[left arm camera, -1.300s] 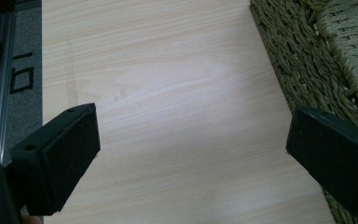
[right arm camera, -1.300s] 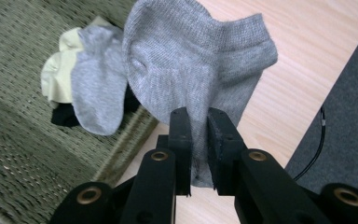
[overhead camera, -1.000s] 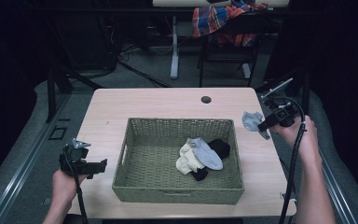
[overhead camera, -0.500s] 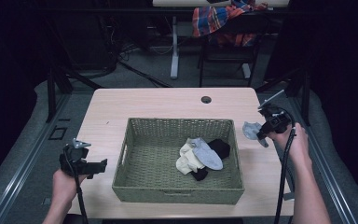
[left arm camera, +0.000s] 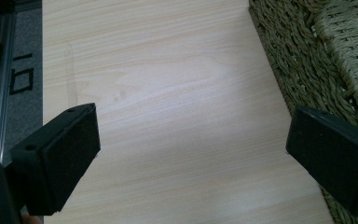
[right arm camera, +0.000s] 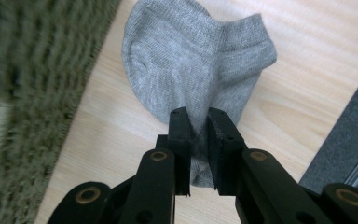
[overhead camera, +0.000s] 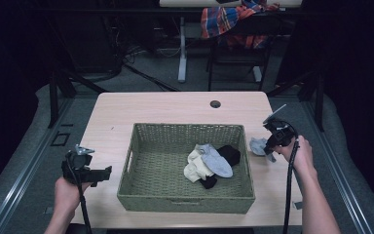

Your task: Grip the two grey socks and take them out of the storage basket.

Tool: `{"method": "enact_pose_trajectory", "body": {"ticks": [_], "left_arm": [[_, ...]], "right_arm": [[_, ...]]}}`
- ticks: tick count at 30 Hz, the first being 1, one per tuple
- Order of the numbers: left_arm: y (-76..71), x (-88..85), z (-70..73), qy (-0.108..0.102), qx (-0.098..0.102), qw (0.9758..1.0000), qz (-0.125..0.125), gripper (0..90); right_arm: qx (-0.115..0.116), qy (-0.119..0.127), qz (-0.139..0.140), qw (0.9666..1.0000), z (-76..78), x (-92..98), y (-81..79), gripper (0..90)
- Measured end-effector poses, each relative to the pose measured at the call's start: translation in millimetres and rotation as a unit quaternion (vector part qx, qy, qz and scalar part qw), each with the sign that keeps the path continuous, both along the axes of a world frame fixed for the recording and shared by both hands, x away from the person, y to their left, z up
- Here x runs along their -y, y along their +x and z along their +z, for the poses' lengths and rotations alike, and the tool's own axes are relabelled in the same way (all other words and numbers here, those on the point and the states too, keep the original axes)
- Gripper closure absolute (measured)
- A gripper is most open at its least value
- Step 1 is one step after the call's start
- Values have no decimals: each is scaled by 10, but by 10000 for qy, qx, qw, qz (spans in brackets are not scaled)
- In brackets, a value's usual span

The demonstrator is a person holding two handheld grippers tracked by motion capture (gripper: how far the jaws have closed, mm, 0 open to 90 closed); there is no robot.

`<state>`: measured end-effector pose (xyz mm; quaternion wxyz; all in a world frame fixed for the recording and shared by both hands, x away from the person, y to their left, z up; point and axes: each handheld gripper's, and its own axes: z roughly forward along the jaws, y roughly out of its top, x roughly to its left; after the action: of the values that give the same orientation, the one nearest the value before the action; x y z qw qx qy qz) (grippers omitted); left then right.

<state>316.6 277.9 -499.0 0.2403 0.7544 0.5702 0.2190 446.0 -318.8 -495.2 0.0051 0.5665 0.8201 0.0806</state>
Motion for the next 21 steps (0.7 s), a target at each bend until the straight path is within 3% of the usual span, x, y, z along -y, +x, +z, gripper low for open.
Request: {"method": "enact_pose_trajectory", "body": {"ticks": [5, 6, 7, 8, 9, 10, 11, 12, 14, 17, 18, 19, 20, 21], "left_arm": [[2, 1, 1, 4, -16, 10000, -2, 29], [2, 4, -1, 3, -7, 10000, 2, 29], [2, 4, -1, 3, -7, 10000, 2, 29], [1, 5, 0, 3, -1, 10000, 3, 29], [1, 5, 0, 3, -1, 10000, 3, 29], [1, 1, 2, 3, -11, 10000, 5, 29], [1, 1, 2, 3, -11, 10000, 5, 29], [3, -1, 1, -1, -8, 10000, 17, 29], [2, -3, 2, -2, -20, 10000, 25, 29], [-11, -5, 6, -11, -6, 10000, 41, 29], [-14, -6, 6, -13, -5, 10000, 38, 29], [-14, -6, 6, -15, -2, 10000, 47, 29], [-15, -6, 5, -20, -6, 10000, 51, 29], [-15, -6, 5, -20, -6, 10000, 51, 29]], "right_arm": [[-131, -36, -32, 9999, -88, 14, 13, 802], [-201, -33, -16, 9998, -120, 30, 21, 747], [-201, -33, -16, 9998, -120, 30, 21, 747], [-146, 47, -101, 9998, -130, 45, 20, 628], [-146, 47, -101, 9998, -130, 45, 20, 628], [-122, 60, -68, 9999, -95, 56, 16, 511], [-122, 60, -68, 9999, -95, 56, 16, 511], [-87, 69, -90, 9999, -75, 56, 10, 444], [-10, 161, -57, 9999, 37, 71, -6, 344], [302, 402, -58, 9987, 264, 76, -71, 228], [257, 437, 83, 9987, 332, 88, -74, 202], [420, 543, -14, 9976, 387, 70, -106, 165], [472, 572, 51, 9972, 506, 30, -144, 142], [472, 572, 51, 9972, 506, 30, -144, 142]]}}
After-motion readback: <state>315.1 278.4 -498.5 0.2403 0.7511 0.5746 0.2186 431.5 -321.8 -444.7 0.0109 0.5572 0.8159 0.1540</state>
